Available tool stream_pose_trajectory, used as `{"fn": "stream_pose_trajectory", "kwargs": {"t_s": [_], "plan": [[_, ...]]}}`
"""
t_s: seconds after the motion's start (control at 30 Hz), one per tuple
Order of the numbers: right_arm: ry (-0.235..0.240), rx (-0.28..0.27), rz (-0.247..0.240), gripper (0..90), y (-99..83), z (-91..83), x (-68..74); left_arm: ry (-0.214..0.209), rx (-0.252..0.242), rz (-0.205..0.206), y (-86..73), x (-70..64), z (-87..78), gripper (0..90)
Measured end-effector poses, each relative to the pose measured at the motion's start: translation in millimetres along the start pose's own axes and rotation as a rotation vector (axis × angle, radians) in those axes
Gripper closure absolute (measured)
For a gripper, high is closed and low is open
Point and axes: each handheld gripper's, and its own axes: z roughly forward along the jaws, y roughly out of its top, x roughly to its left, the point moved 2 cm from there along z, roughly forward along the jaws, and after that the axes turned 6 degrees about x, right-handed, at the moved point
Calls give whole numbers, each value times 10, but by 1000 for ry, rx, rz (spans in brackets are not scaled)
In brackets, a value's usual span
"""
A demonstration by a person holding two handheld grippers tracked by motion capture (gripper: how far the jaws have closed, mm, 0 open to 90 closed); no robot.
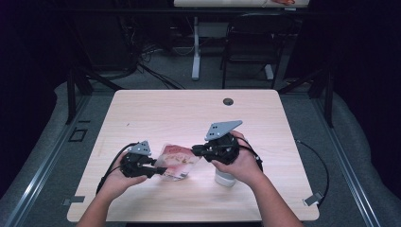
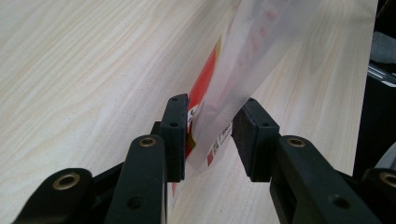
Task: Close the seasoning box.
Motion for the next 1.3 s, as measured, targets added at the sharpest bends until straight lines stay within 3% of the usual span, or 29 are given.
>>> {"fn": "stream_pose_trajectory", "kwargs": {"t_s": [0.23, 0.63, 0.9, 1.3], "plan": [[21, -16, 22, 839, 9, 22, -30, 9, -1, 16, 19, -31, -84, 666], [41, -23, 11, 838, 70, 93, 17, 23, -70, 1, 48, -23, -249, 645], [51, -15, 2, 791, 132, 151, 59, 43, -51, 30, 33, -39, -296, 767], [51, -93, 29, 701, 214, 65, 101, 30, -46, -1, -80, 25, -319, 758]]}}
